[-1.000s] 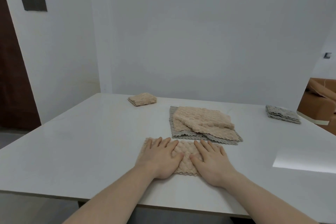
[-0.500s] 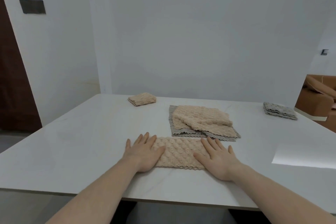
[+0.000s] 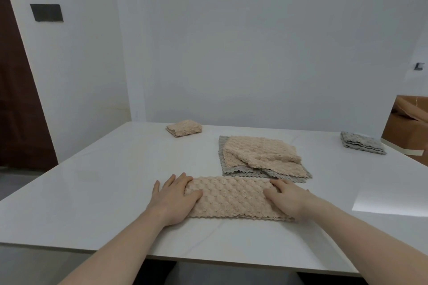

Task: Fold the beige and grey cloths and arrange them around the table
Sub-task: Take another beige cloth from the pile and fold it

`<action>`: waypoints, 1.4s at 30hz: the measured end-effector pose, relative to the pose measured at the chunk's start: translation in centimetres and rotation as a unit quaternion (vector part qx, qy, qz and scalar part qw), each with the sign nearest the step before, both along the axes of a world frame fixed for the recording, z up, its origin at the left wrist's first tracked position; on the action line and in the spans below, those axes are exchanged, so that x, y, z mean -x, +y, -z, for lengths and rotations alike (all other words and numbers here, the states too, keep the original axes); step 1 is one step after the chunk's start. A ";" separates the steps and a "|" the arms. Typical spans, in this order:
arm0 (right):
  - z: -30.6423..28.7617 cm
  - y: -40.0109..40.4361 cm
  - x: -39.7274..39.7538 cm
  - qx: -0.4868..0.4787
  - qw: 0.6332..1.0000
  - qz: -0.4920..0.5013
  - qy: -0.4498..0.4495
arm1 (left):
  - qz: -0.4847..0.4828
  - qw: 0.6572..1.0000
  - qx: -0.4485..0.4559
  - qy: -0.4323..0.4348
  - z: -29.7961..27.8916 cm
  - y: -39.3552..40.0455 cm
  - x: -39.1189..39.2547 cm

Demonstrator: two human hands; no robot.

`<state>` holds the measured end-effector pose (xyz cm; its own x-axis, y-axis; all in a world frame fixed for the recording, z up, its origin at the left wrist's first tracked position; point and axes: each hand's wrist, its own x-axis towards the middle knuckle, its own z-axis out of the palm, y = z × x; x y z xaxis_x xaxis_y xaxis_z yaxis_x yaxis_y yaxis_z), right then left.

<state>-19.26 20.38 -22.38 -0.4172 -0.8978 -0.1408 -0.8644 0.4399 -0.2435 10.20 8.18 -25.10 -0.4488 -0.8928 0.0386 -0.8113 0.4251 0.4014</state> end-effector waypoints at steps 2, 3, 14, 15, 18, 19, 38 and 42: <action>1.4 0.1 -0.7 0.016 1.000 0.006 0.023 | -0.007 1.000 0.001 0.030 0.0 0.1 0.1; 1.9 0.3 -0.9 0.025 0.999 0.005 0.031 | -0.012 0.999 0.004 0.044 0.0 0.0 0.1; 2.2 2.6 0.6 0.096 0.994 -0.047 -0.003 | -0.017 0.994 0.041 0.102 0.2 0.2 -0.3; 2.1 2.7 0.5 0.122 0.992 -0.022 -0.023 | -0.016 0.994 0.044 0.103 0.2 0.1 -0.4; 1.4 2.3 0.1 0.161 0.981 0.060 -0.088 | -0.017 0.994 0.044 0.103 0.2 0.2 -0.4; 1.2 2.1 0.0 0.164 0.979 0.081 -0.092 | -0.017 0.993 0.042 0.107 0.2 0.2 -0.4; 1.3 2.2 0.4 0.256 0.928 0.174 -0.209 | -0.019 0.990 0.076 0.113 0.0 0.7 -0.4; 1.0 2.5 0.4 0.261 0.922 0.180 -0.223 | -0.012 0.989 0.070 0.127 -0.1 1.0 -0.5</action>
